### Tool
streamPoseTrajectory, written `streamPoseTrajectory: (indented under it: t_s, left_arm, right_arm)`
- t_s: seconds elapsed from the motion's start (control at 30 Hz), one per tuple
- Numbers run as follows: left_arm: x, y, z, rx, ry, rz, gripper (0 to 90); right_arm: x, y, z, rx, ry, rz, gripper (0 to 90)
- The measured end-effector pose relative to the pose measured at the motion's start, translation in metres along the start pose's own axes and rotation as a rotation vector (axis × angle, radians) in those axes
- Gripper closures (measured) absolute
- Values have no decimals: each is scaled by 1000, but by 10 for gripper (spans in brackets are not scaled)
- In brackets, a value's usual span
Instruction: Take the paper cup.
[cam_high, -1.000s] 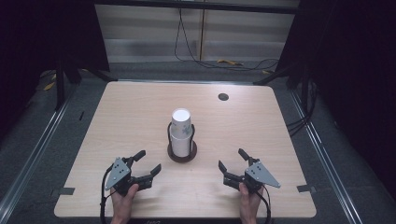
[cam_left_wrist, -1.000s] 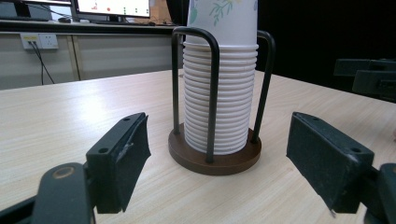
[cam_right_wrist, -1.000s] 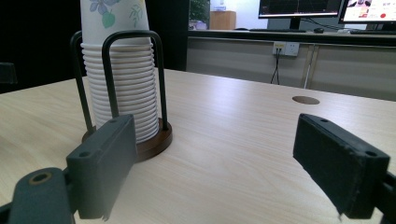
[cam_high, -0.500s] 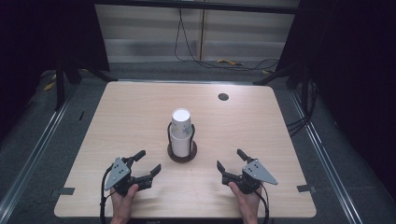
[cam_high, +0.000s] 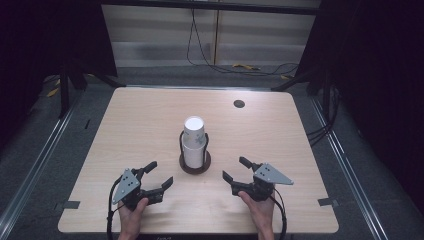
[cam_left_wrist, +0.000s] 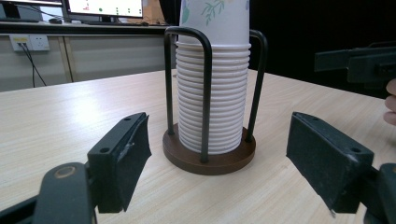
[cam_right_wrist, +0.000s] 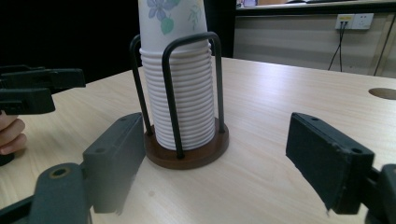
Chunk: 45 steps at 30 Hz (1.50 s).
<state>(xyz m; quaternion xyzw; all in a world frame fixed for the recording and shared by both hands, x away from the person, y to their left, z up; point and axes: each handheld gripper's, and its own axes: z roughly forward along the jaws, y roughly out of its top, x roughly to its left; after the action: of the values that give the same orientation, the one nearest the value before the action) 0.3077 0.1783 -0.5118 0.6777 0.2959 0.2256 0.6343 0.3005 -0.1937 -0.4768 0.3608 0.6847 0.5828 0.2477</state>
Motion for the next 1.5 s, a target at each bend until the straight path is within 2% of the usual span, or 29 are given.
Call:
streamPoseTrajectory:
  t_s: [0.1,0.17,0.23,0.33,0.53,0.6,0.7,0.73,0.8,0.87,0.93,1.03,1.1,1.17,1.2,1.23,1.27,1.43,1.5]
  left_arm:
    - [2,-1,-1,-16,-16,-13,212]
    - [2,0,-1,-9,-19,-7,209]
    - [1,0,0,-7,-19,2,210]
    - [1,0,-1,-2,-15,3,213]
    - [0,0,0,-6,-30,10,213]
    - [0,0,0,-5,-30,13,213]
    - [0,0,0,-5,-30,14,213]
    - [0,0,0,-5,-30,14,212]
    - [0,0,-1,-7,-32,11,213]
    - [0,0,0,-10,-36,16,212]
    - [0,0,0,-9,-36,10,212]
    - [0,0,-1,-9,-38,12,212]
    - [0,0,-1,-10,-39,10,211]
    - [0,0,-1,-13,-43,16,211]
    - [0,0,-1,-13,-43,16,211]
    - [1,0,-1,-11,-44,16,211]
    - [1,0,-1,-10,-46,16,209]
    - [1,0,-1,-8,-47,18,208]
    - [1,0,-1,-10,-44,11,208]
  right_arm:
    - [-2,8,3,-14,13,-11,203]
    - [-2,13,6,-9,19,-12,202]
    - [-2,18,9,16,46,-12,213]
    - [-2,22,11,6,46,-18,211]
    - [-2,37,20,25,81,-11,191]
    - [-2,41,23,15,94,-14,192]
    - [-1,50,33,23,133,-10,205]
    - [-1,50,33,23,133,-10,205]
    - [-1,54,41,34,187,25,200]
    - [1,56,45,44,184,16,196]
    - [1,59,49,45,207,16,206]
    - [1,64,52,48,204,4,199]
    - [0,70,55,41,229,11,207]
    - [0,78,59,39,234,-19,181]
    - [0,78,59,39,234,-19,181]
    - [-1,81,60,41,257,-21,197]
    - [0,87,62,42,241,-37,197]
    - [0,100,70,44,238,-54,208]
    - [0,105,75,58,254,-60,218]
